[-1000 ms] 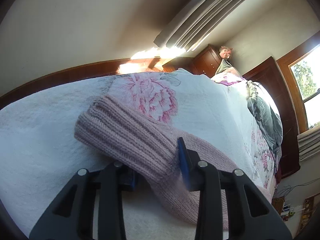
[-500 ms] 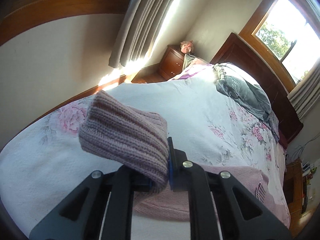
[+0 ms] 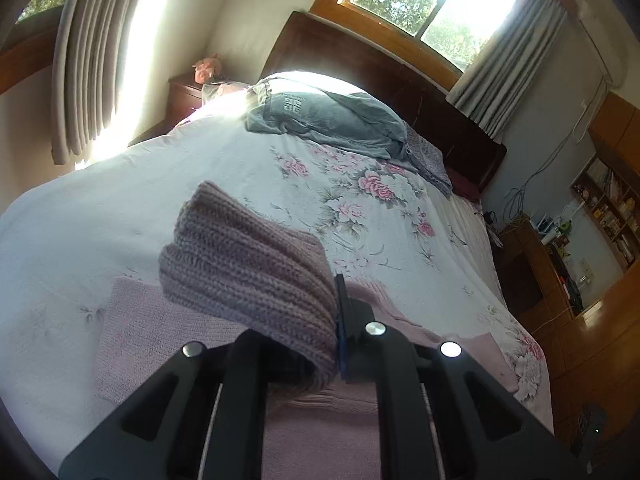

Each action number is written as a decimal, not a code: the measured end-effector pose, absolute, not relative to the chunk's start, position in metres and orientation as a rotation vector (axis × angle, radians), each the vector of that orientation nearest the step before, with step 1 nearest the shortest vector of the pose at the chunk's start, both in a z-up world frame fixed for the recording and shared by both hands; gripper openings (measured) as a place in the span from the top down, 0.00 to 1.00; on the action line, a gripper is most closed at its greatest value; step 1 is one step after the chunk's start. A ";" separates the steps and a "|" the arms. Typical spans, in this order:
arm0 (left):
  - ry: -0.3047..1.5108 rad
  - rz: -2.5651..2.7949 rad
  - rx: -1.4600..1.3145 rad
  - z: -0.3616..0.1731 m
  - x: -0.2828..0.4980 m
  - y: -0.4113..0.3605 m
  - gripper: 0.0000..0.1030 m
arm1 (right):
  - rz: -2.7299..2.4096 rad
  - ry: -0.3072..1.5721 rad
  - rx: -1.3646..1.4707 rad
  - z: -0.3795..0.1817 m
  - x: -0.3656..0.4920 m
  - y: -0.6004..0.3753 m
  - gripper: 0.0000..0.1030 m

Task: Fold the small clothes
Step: 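Grasp the folded sleeve cuff again with the left tool and reposition it, then open the left tool and lay the sleeve flat on the body, then grasp the first sleeve cuff with the right tool and straighten it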

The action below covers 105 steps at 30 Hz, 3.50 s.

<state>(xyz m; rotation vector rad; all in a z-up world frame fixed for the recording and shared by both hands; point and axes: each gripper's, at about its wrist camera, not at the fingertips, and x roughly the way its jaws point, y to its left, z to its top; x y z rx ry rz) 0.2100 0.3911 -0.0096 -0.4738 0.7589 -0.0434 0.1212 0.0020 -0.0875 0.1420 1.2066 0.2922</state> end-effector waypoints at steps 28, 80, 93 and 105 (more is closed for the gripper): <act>0.979 -0.403 -0.272 -0.085 0.227 0.230 0.49 | 0.304 1.208 0.195 -0.098 0.128 -0.032 0.36; 1.051 -0.006 -0.288 -0.110 0.207 0.359 0.34 | 0.235 1.259 0.437 -0.107 0.267 -0.091 0.85; 1.013 -0.052 -0.273 -0.085 0.195 0.347 0.32 | 0.263 1.179 0.334 -0.077 0.245 -0.083 0.75; 1.075 -0.056 -0.291 -0.094 0.187 0.346 0.32 | 0.252 1.215 0.426 -0.100 0.223 -0.099 0.65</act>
